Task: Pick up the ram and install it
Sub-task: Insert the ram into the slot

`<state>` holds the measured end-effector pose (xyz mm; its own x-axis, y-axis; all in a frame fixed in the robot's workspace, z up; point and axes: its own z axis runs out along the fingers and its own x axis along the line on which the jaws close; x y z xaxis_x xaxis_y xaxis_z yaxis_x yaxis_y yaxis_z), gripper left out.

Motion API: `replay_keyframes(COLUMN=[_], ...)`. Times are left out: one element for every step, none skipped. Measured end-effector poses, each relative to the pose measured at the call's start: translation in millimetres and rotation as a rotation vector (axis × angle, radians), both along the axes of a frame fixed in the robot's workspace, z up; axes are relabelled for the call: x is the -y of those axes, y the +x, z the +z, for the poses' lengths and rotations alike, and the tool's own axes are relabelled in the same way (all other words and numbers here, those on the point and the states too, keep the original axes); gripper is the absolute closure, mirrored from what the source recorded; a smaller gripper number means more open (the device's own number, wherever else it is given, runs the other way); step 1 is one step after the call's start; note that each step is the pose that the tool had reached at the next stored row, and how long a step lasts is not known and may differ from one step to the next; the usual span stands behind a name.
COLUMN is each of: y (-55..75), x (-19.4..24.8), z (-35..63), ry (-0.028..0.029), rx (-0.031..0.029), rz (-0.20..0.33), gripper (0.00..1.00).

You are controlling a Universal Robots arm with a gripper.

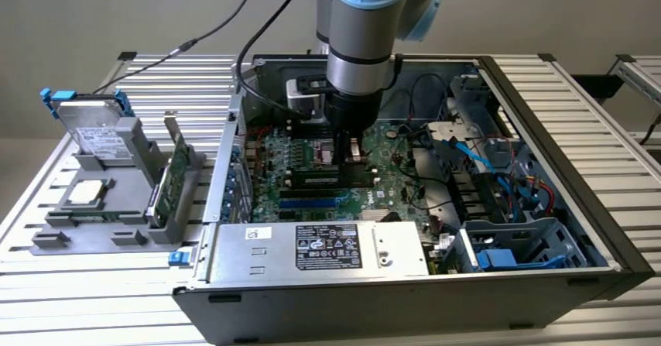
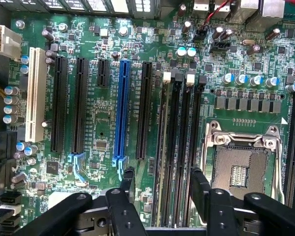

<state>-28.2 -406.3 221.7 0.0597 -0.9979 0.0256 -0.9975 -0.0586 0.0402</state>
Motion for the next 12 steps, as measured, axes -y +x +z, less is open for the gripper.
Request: replay_keyframes(y=[0.0,0.0,0.0,0.0,0.0,0.0,0.0,0.0,-0.1,-0.1,0.0,0.0], x=[-0.1,-0.2,-0.2,-0.2,-0.2,-0.2,-0.2,-0.2,-0.2,-0.2,-0.2,-0.2], z=[1.3,3.2,5.5,7.7,9.7,12.6,15.5,18.5,21.2,23.5,25.4,26.7], ry=[0.0001,0.0001,0.0001,0.0001,0.0000,0.0001,0.0001,0.0000,0.0001,0.0001,0.0000,0.0000], rx=[0.0001,0.0000,0.0001,0.0001,0.0000,0.0001,0.0001,0.0000,0.0001,0.0001,0.0000,0.0001], rz=[0.000,0.000,0.000,0.000,0.000,0.000,0.000,0.000,0.000,0.000,0.000,0.000], gripper=[0.43,0.43,0.43,0.43,0.43,0.43,0.43,0.43,0.43,0.43,0.43,0.43])
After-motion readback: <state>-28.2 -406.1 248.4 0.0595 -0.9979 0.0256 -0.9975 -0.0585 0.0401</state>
